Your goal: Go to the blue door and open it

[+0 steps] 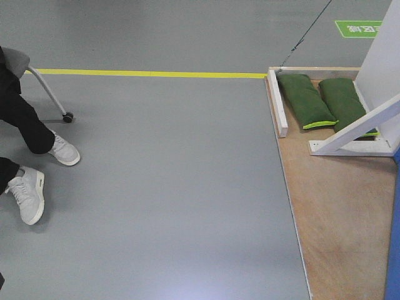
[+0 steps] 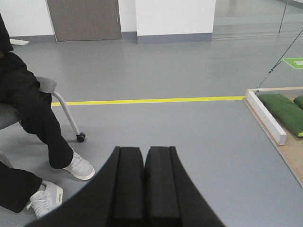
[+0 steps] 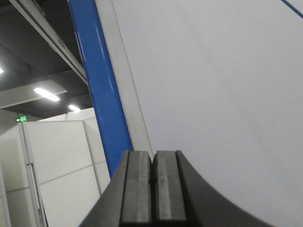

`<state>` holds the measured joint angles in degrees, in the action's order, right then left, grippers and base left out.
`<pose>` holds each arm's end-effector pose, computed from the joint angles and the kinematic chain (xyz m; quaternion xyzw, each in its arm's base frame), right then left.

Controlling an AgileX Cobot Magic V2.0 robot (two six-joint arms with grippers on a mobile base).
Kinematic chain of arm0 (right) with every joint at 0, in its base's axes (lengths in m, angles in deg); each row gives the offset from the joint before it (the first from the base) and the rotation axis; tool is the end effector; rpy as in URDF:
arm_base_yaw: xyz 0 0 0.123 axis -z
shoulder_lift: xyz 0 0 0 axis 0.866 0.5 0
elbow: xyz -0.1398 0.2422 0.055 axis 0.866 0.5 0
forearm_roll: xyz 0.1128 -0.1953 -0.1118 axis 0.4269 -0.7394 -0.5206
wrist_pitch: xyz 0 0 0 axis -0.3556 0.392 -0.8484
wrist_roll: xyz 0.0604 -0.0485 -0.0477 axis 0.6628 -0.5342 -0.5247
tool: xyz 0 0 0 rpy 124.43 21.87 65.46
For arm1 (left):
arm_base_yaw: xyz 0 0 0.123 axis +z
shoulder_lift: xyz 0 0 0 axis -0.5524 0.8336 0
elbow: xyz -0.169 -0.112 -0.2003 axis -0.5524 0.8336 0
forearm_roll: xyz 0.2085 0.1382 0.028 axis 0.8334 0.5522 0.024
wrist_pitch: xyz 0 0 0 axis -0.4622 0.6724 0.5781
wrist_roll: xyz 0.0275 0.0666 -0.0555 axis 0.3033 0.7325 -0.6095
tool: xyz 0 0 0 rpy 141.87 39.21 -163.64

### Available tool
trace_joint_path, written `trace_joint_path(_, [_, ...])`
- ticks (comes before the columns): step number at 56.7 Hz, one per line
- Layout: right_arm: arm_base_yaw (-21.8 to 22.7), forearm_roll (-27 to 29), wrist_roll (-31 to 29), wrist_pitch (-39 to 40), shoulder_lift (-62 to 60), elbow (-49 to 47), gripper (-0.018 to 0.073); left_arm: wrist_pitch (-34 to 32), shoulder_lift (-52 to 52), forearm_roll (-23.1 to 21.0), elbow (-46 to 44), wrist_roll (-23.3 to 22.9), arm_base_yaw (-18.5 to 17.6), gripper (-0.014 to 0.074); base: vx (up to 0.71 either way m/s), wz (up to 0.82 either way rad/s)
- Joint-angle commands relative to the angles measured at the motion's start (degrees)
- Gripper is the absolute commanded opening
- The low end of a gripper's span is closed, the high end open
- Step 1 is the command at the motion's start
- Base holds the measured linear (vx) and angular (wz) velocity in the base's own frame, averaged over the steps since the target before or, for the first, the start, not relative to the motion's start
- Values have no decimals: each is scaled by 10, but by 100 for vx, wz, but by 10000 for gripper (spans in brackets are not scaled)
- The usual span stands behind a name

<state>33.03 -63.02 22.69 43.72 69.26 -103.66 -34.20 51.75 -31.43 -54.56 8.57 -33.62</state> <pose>-0.0286 -0.2805 0.4803 0.4483 0.2690 -0.5905 0.6149 0.0547 0.0016 0.1801 0.0124 0.7748 0.0211 0.6317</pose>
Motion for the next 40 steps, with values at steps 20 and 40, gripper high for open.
trace_joint_path(20, [10, 12, -3, 38, 76, -19, 12, -49, -7, -2, -15, -4, -4, 73, 0, 0])
trace_joint_path(40, [-53, 56, 44, 33, 104, -20, 12, -49, -7, -2, -15, -4, -4, 73, 0, 0])
